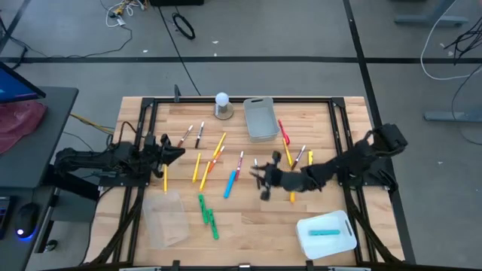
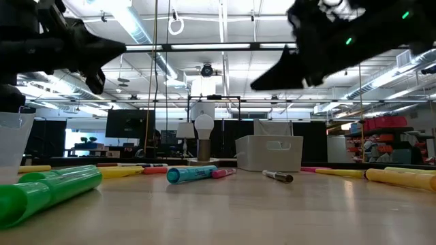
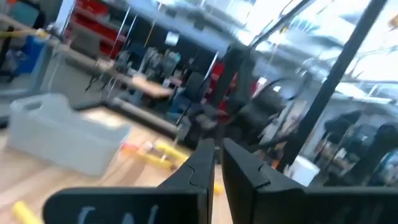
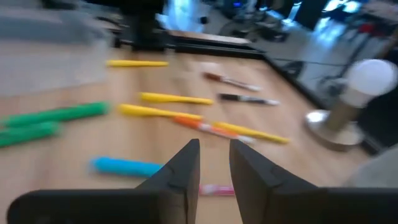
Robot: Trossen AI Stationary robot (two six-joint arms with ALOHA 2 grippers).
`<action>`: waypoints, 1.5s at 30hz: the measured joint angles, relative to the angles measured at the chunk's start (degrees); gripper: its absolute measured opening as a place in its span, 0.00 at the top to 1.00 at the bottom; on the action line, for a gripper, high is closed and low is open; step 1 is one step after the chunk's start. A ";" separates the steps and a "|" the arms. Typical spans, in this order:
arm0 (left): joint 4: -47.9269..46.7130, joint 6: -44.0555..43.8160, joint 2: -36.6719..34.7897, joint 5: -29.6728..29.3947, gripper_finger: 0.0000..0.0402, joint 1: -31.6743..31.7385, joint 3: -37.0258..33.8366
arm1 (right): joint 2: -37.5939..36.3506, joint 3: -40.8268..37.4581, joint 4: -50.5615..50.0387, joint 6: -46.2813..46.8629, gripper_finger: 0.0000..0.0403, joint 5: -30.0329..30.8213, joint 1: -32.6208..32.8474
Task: Pick & Place Markers
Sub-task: Put the yellow pen into the transparent bin
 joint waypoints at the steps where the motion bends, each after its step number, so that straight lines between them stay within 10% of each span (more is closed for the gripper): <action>1: 2.57 0.09 1.00 0.04 0.91 -0.04 0.00 | 0.39 -0.42 1.25 -0.56 0.78 -0.01 -1.40; 11: 8.32 11.07 23.60 -9.97 0.96 -4.14 5.73 | 0.34 -1.52 4.39 -1.75 0.78 -12.72 -8.87; 21: -29.12 0.47 52.26 -29.03 0.97 -14.48 31.76 | 0.34 -1.52 5.95 -1.99 0.78 -13.43 -6.57; 30: -48.83 -26.79 67.52 -26.79 0.84 -13.00 42.54 | 0.34 -1.52 5.19 0.52 0.78 -13.59 -0.70; 45: -48.66 -43.76 80.49 -15.23 0.47 -6.58 42.56 | 0.32 -1.50 4.92 1.09 0.78 -13.59 3.25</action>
